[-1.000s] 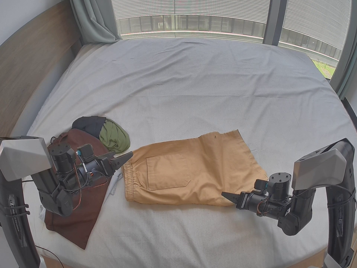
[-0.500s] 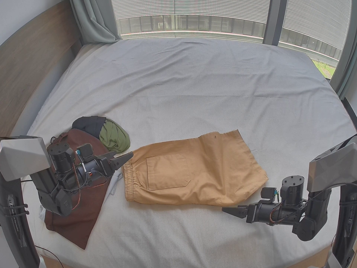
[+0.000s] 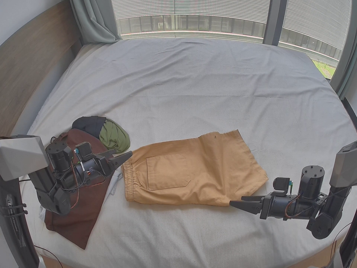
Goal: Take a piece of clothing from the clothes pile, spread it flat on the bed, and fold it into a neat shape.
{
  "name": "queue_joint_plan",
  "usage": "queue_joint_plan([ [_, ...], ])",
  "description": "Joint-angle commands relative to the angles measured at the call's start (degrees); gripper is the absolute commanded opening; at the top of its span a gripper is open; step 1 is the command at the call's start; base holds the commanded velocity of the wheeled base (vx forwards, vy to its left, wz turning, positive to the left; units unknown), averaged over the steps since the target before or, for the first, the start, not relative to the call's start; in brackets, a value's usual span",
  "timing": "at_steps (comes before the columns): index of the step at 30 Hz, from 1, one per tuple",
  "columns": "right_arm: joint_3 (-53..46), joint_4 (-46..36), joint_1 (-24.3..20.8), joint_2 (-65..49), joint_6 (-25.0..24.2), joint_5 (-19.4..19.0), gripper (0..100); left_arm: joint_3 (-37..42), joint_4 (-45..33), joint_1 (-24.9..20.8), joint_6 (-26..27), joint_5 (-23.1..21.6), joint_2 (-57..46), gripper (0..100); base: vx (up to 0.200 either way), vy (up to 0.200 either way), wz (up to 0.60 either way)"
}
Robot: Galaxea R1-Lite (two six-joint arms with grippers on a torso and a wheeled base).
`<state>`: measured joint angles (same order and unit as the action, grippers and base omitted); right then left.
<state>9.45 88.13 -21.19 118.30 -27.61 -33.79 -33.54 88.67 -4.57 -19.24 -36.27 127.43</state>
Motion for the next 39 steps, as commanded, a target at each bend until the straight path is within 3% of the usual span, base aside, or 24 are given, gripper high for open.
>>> queue_joint_plan([
  [1,1.1,0.0,0.2,-2.5,-0.2,0.0,100,0.4,0.0,0.0,0.2,-0.1,-0.3,100,0.0,0.0,0.0],
  [12,4.8,0.0,0.9,-4.0,-0.9,0.4,100,2.0,0.0,0.0,0.0,-2.7,-1.1,100,0.0,0.0,0.0],
  [39,5.6,0.0,1.2,-3.3,-0.8,0.6,100,3.3,0.0,0.4,-4.9,-2.1,5.5,100,0.0,0.0,0.0],
])
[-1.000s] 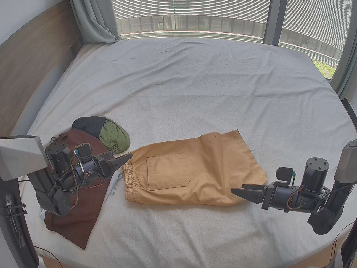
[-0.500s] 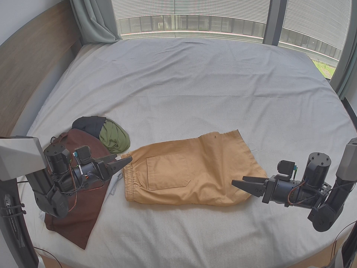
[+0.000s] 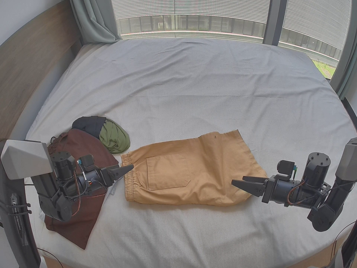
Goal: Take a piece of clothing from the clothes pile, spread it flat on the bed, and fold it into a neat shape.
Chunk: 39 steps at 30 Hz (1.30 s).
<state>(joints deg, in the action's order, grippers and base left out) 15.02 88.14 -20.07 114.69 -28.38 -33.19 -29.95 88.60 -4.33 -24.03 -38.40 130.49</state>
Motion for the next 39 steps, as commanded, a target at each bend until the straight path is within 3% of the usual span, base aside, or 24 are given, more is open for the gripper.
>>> queue_joint_plan([
  [1,0.0,0.0,0.1,0.3,0.0,0.0,100,-0.2,0.1,0.1,-0.2,0.1,2.7,100,0.0,0.0,0.0],
  [12,0.1,0.1,0.1,1.6,0.2,0.0,100,-1.3,0.1,-1.6,0.0,0.9,8.6,100,0.0,0.0,0.0],
  [39,0.8,0.1,-0.2,3.5,0.3,0.0,100,-2.4,0.0,-2.0,-0.1,3.1,12.5,100,0.0,0.0,0.0],
])
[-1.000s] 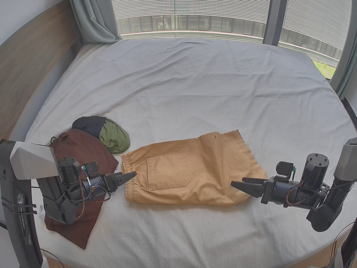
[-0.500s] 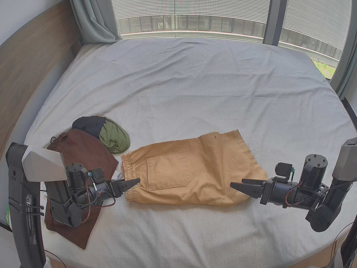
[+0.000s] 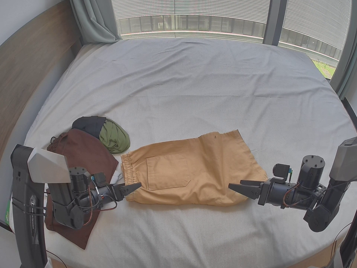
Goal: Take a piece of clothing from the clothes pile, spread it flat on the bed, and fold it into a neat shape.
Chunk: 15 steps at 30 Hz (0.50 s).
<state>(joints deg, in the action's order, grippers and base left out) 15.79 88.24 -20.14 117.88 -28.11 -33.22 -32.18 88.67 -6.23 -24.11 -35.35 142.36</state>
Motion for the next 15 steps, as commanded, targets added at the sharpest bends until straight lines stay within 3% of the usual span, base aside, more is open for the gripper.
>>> queue_joint_plan([
  [1,0.0,0.0,-0.2,0.3,0.0,0.0,100,-0.4,-0.1,-0.1,-0.4,0.5,0.6,100,0.0,0.0,0.0],
  [8,0.1,0.0,-0.2,0.3,0.0,0.1,100,-2.3,0.0,-2.9,-9.3,8.0,0.1,100,0.0,0.0,0.0],
  [15,0.5,0.0,0.0,0.3,-0.1,0.1,100,-2.4,0.0,-4.1,-11.3,9.0,0.3,100,0.0,0.0,0.0],
])
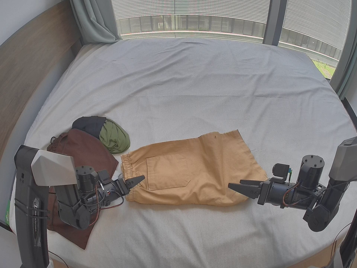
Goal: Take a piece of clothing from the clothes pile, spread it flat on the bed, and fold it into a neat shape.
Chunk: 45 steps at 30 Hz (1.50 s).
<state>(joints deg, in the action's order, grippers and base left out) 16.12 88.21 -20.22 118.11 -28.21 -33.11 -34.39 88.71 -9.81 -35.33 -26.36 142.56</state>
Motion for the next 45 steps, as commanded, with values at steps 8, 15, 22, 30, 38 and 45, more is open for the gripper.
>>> queue_joint_plan([
  [8,0.2,0.0,0.2,0.1,0.0,0.0,100,-0.6,0.0,-0.6,-1.2,0.0,0.2,100,0.0,0.0,0.0],
  [15,0.7,0.0,0.4,0.1,0.0,0.0,100,-1.0,0.0,-0.6,-1.4,0.0,0.6,0,0.0,0.0,0.0],
  [22,1.0,0.0,0.7,1.2,0.2,0.0,100,-1.6,0.1,-0.1,-1.4,-0.5,0.3,0,0.0,0.0,0.0],
  [30,3.7,0.0,2.0,5.7,0.3,2.8,100,0.1,0.1,0.2,-1.4,-3.0,-3.6,0,0.0,0.0,0.0],
  [38,5.5,0.0,3.8,9.6,0.3,3.3,100,2.3,0.1,1.9,-1.1,-6.3,-6.2,0,0.0,0.0,0.0],
  [45,5.9,0.0,3.8,10.1,0.4,3.5,100,3.5,0.1,4.4,-1.2,-9.2,-9.0,0,0.0,0.0,0.0],
])
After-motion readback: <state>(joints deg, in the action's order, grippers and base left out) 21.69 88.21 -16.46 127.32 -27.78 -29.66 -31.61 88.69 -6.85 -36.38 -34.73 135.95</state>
